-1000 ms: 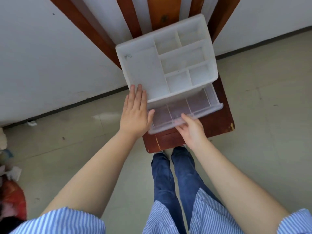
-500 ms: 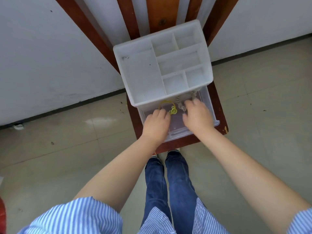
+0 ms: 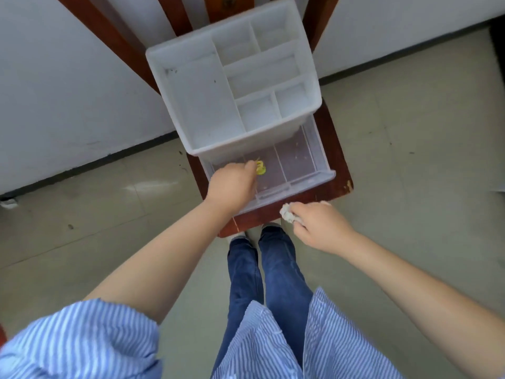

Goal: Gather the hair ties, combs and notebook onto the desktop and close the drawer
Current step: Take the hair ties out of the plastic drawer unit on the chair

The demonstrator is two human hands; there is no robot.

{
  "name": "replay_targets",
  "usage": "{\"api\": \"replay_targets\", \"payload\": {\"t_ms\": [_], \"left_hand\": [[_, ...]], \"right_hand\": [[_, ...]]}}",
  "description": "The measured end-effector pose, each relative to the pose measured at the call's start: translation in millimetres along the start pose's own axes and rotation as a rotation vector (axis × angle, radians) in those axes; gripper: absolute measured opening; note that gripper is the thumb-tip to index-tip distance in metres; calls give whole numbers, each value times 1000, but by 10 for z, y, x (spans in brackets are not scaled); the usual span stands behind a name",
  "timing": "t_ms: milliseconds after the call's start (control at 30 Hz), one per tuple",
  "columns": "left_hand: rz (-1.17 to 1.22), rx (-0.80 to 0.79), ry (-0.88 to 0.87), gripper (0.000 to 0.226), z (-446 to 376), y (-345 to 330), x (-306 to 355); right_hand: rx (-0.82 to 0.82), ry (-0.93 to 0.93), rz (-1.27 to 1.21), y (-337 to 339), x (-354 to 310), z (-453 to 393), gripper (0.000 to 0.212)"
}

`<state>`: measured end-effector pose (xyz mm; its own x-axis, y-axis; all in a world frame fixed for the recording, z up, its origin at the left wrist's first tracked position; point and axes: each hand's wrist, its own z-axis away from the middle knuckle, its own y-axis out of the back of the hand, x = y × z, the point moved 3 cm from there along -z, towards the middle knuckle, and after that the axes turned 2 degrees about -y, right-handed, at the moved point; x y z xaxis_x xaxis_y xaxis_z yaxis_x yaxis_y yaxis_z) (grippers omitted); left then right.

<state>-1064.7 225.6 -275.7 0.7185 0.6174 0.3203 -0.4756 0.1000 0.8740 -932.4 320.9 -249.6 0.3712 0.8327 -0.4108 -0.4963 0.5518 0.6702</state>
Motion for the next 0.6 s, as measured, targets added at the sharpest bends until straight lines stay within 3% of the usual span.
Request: {"api": "replay_targets", "payload": {"t_ms": [67,133,233,333,433,600], "left_hand": [[69,46,9,16,181,74,-17],[114,93,2,16,323,172,-39],[153,215,-9,10,468,386,-61],[144,335,16,7,579,588,-103],[127,376,55,8,665,741,-172],[86,296,70,13,568,989,-220]], "right_hand": [[-97,-134,-3,-209,45,-11,25],[-71,-222,-96,-283,22,-148,30],[137,-302,-248,-193,-96,-397,29],[292,-245,-312,48,-278,-663,39],[256,-267,-313,319,-401,-1003,31],[171,-284,-216,526,-448,-985,22]]}}
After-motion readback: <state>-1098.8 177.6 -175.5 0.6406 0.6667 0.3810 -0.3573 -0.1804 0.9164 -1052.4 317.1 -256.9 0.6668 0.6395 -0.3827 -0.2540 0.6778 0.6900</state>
